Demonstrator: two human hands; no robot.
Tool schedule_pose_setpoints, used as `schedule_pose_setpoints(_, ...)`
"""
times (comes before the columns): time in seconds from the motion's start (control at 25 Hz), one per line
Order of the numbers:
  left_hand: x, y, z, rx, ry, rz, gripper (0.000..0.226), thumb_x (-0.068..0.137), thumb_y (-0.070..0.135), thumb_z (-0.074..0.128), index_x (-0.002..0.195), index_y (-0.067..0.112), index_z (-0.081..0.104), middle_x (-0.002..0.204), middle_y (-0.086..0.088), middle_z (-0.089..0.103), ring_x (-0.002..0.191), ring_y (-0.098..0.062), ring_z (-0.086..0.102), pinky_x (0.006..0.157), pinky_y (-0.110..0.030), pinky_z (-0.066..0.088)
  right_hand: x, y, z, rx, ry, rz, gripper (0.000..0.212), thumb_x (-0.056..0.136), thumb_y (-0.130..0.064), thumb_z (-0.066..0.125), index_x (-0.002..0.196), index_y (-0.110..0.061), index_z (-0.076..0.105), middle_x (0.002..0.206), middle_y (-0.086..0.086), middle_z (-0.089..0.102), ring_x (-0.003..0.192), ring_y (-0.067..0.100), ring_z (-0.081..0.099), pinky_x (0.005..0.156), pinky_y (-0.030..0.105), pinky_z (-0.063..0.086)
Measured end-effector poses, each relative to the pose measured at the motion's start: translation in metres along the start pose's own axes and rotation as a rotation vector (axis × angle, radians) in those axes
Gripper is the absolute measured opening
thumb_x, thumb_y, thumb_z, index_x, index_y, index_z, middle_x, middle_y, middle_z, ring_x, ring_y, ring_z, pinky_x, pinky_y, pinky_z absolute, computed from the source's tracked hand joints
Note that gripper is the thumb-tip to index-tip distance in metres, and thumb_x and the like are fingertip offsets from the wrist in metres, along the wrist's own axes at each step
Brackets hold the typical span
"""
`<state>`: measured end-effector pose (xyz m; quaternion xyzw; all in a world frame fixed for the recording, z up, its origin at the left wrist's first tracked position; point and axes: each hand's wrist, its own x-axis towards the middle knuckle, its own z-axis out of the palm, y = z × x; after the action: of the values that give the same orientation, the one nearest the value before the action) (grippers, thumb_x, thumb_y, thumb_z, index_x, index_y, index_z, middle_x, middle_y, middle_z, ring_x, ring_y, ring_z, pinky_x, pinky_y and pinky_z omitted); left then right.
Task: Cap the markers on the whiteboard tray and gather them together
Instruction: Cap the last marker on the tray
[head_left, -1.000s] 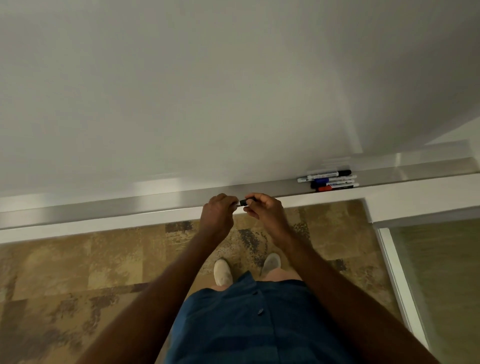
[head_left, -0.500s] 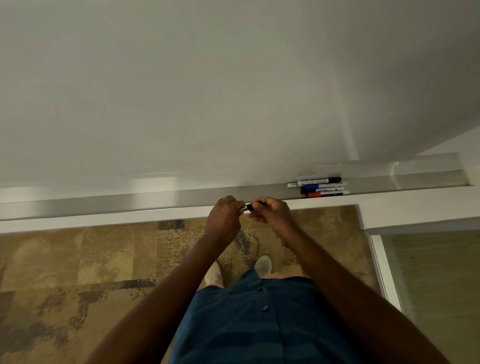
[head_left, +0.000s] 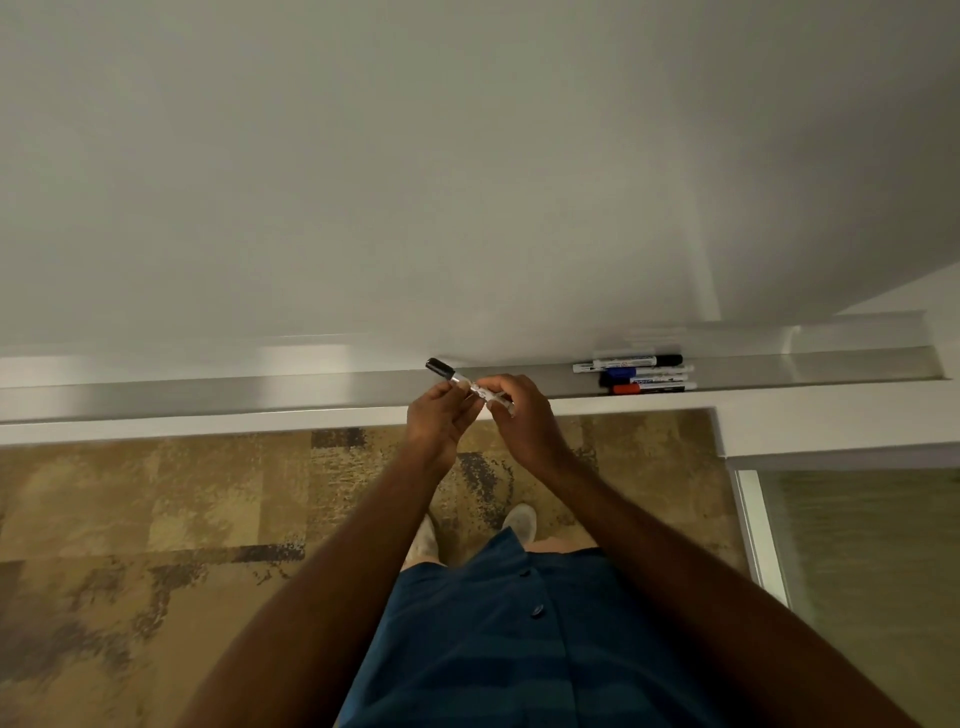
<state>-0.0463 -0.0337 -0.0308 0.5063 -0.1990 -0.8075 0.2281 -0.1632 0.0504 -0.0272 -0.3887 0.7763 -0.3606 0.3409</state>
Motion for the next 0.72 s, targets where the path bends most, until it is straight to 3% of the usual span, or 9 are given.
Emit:
schedule_pose_setpoints(0.08,0.004,0.003,-0.005,-0.086,0.042,-0.044,0.008,0.097,0.004,0.062,0.099,-0.001,0.069,0.093,-0.015,0.074,0.086,-0.023,0.075,0.078,-0.028,0.063,0.010,0.001,0.001,-0.088,-0.035,-0.052,0.028,0.097,-0.010,0.057,0.122,-0.017,0.067,0.118,0.001,0.066,0.104,0.012,0.061,0.082,0.018,0.047)
schedule_pose_setpoints(0.16,0.006,0.004,-0.012,-0.023,0.118,-0.091,0.011,0.096,0.003,0.063,0.102,-0.005,0.068,0.097,-0.019,0.074,0.087,-0.026,0.075,0.075,-0.029,0.064,0.020,0.004,0.002,-0.179,-0.057,-0.087,0.027,0.097,-0.006,0.056,0.120,-0.015,0.068,0.117,0.002,0.068,0.105,0.014,0.061,0.084,0.021,0.046)
schedule_pose_setpoints(0.28,0.001,0.001,-0.016,0.496,0.214,0.002,0.018,0.097,0.013,0.063,0.105,-0.002,0.069,0.090,-0.014,0.075,0.080,-0.025,0.073,0.068,-0.032,0.063,0.035,0.009,0.001,-0.260,-0.052,-0.082,0.025,0.096,-0.006,0.057,0.117,-0.014,0.069,0.115,0.003,0.070,0.105,0.017,0.062,0.083,0.024,0.048)
schedule_pose_setpoints(0.36,-0.002,-0.001,-0.015,1.001,0.217,0.317,0.016,0.097,0.018,0.063,0.103,0.006,0.072,0.090,-0.005,0.073,0.080,-0.021,0.069,0.071,-0.035,0.059,0.039,0.010,0.004,-0.311,-0.063,-0.103,0.023,0.096,-0.007,0.056,0.114,-0.012,0.070,0.111,0.004,0.071,0.104,0.021,0.063,0.084,0.031,0.052)
schedule_pose_setpoints(0.48,0.004,0.007,-0.020,1.463,0.238,0.671,0.023,0.094,0.014,0.065,0.116,0.013,0.069,0.117,-0.007,0.066,0.107,-0.024,0.058,0.088,-0.037,0.051,0.044,0.007,0.017,-0.342,-0.083,-0.151,0.021,0.095,-0.005,0.058,0.109,-0.011,0.073,0.107,0.005,0.073,0.102,0.023,0.063,0.087,0.039,0.054)
schedule_pose_setpoints(0.6,0.017,0.013,-0.030,1.774,0.179,0.666,0.037,0.094,0.014,0.065,0.130,0.017,0.062,0.133,-0.008,0.059,0.123,-0.028,0.051,0.096,-0.041,0.046,0.044,0.006,0.027,-0.390,-0.106,-0.197,0.024,0.096,-0.004,0.058,0.113,-0.012,0.073,0.112,0.005,0.073,0.108,0.024,0.060,0.091,0.039,0.053)
schedule_pose_setpoints(0.72,0.024,0.014,-0.039,1.922,0.135,0.674,0.033,0.096,0.013,0.059,0.127,0.022,0.064,0.128,-0.005,0.060,0.117,-0.025,0.053,0.093,-0.040,0.046,0.043,0.010,0.028,-0.411,-0.152,-0.233,0.029,0.097,-0.001,0.055,0.118,-0.011,0.072,0.118,0.008,0.069,0.113,0.023,0.058,0.094,0.034,0.053)
